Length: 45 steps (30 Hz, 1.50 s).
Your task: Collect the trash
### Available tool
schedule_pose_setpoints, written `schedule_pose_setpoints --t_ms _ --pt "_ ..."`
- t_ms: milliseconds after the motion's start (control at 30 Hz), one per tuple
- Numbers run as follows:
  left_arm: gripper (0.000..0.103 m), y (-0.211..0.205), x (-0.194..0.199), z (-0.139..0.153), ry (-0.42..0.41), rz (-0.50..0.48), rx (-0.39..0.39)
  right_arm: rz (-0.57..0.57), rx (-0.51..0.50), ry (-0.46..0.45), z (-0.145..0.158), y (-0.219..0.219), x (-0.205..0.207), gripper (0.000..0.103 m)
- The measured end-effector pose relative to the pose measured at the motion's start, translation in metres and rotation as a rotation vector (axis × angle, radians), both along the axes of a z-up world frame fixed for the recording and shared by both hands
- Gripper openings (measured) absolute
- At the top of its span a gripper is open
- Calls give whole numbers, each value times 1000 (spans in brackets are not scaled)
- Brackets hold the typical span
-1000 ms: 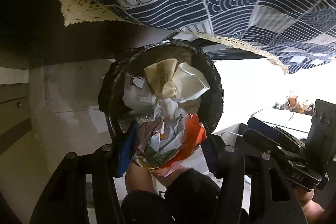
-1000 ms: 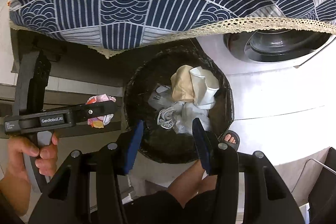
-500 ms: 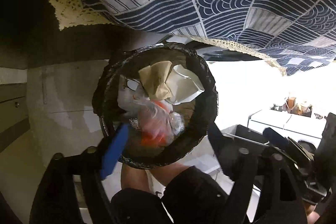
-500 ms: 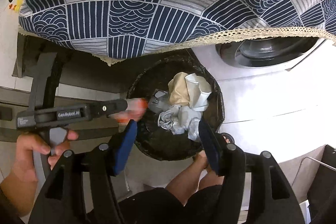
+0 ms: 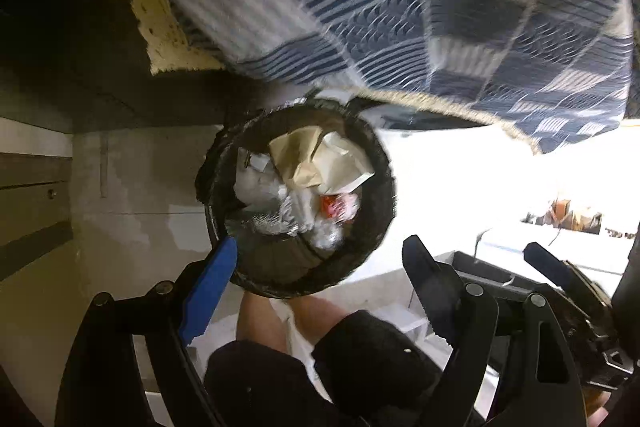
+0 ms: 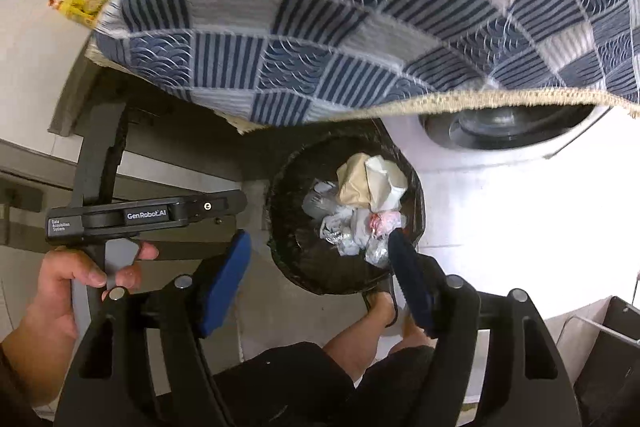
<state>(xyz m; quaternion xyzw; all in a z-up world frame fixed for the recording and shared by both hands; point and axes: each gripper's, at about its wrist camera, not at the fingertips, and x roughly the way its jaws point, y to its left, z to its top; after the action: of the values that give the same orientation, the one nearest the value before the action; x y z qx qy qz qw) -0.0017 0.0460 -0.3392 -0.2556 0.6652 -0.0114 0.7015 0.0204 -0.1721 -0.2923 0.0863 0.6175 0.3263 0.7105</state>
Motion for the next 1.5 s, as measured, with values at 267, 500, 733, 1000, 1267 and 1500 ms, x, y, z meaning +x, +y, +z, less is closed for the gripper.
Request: schedule_pose_setpoints --t_ms 267,500,733,1000,1267,1500 --pt "82 -26 -4 93 -123 9 72 19 63 -112 65 -34 11 73" --pt "82 -53 -6 164 -269 -10 125 19 94 -263 123 -68 19 73" --pt "82 -59 -18 217 -364 19 191 11 141 -400 179 -89 24 74" --pt "82 -60 -33 266 -457 60 236 -4 210 -468 215 -108 30 96" --pt "82 -66 -40 296 -518 67 259 6 239 -528 240 -116 26 96" --pt "82 -70 -38 313 -554 58 271 -28 233 -559 254 -125 29 96"
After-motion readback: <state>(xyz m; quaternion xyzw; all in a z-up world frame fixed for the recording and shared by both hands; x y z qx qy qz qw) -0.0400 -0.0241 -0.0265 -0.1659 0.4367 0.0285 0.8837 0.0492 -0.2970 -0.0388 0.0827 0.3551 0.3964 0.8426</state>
